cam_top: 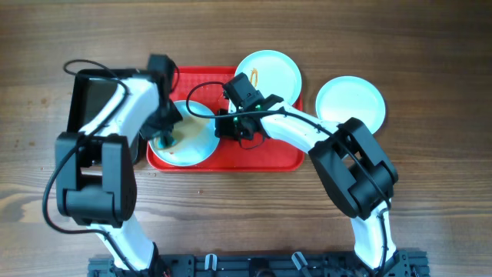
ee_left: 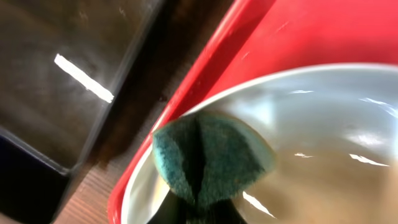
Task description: Clean dirty plates on tray and stack at the side
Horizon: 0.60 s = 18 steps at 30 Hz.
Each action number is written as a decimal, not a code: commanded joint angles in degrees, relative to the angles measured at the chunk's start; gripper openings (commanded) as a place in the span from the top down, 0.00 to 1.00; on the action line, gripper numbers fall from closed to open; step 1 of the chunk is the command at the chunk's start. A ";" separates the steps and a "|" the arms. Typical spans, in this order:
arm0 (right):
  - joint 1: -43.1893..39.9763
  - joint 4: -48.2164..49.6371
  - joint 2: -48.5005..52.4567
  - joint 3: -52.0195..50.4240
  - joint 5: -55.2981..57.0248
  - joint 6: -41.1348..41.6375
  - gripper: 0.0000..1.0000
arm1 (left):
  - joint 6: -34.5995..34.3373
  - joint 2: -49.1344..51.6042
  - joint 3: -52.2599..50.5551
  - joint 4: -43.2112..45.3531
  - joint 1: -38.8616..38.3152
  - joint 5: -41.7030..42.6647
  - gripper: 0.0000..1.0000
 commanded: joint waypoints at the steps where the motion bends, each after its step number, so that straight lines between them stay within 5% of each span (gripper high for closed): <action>1: -1.14 0.09 1.05 -0.39 0.33 0.15 0.96 | 2.12 -1.51 11.15 -5.99 1.88 2.86 0.96; 5: -1.18 0.26 1.07 -0.39 0.39 0.15 0.92 | 8.35 -3.69 15.39 -9.07 2.05 2.84 0.96; 8: -1.18 0.85 1.07 -0.39 1.22 0.17 0.77 | 9.20 -4.22 15.39 -9.07 3.28 2.84 0.96; 12: -0.83 1.01 1.07 -0.39 2.23 0.20 0.77 | 9.20 -4.22 15.37 -8.11 6.69 2.84 0.96; 13: -0.68 1.03 1.05 -0.39 2.54 0.17 0.77 | 9.20 -4.20 15.34 -7.67 7.54 2.86 0.96; 14: -0.59 0.90 1.05 -0.39 2.49 0.17 0.96 | 9.20 -4.20 15.34 -7.34 8.46 2.86 0.96; 18: -0.92 -1.46 0.28 -0.17 -0.92 0.11 0.96 | 9.18 -4.20 15.34 -6.95 9.55 2.86 0.96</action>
